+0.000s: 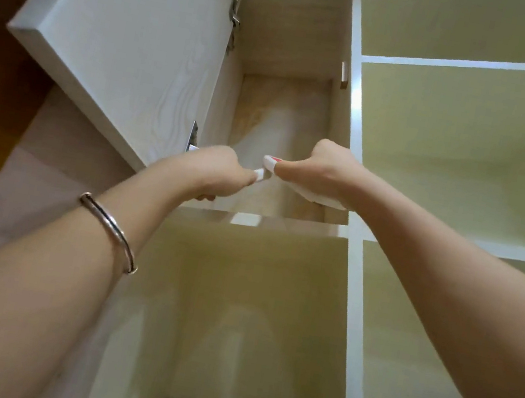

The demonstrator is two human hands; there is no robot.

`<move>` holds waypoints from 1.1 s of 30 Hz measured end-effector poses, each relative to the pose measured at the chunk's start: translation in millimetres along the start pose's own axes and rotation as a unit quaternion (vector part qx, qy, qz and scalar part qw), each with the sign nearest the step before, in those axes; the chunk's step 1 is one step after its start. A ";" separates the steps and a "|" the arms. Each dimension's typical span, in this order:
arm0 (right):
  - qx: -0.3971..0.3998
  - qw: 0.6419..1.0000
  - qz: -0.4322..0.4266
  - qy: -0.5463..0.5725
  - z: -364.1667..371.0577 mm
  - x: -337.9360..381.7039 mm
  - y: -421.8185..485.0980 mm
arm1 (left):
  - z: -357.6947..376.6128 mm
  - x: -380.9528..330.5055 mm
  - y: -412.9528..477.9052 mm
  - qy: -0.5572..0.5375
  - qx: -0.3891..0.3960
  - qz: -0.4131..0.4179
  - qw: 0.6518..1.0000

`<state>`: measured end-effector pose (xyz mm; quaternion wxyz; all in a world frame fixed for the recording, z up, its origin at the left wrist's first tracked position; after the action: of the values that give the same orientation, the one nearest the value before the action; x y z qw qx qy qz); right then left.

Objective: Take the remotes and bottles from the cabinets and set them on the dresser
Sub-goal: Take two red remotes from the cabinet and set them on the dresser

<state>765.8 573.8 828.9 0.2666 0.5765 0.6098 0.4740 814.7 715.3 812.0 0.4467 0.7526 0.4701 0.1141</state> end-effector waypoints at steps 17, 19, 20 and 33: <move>-0.055 0.968 0.235 0.072 -15.0 -57.8 -327.5 | 132.6 19.0 -271.4 -0.552 0.149 0.017 0.820; -0.041 0.950 0.307 0.033 -17.5 -60.9 -391.7 | 159.9 18.2 -322.0 -0.549 0.243 0.004 0.800; -0.038 0.938 0.343 0.013 -21.1 -61.7 -423.0 | 171.4 17.3 -348.6 -0.543 0.287 -0.007 0.789; -0.139 0.685 0.684 -0.208 -146.6 55.3 -802.5 | 208.0 -14.4 -646.2 -0.424 0.625 0.065 0.652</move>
<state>265.9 678.5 190.3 0.0660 0.8738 -0.0977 0.4718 538.7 688.8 192.2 0.0131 0.8489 0.1397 -0.5096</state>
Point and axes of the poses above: each hand's wrist, its own y-axis towards the middle knuckle, its own z-axis out of the palm, x = y × z, the point moved 1 cm from there along y, towards the middle knuckle, and after that the axes turned 2 degrees about y, right-handed, at the moved point
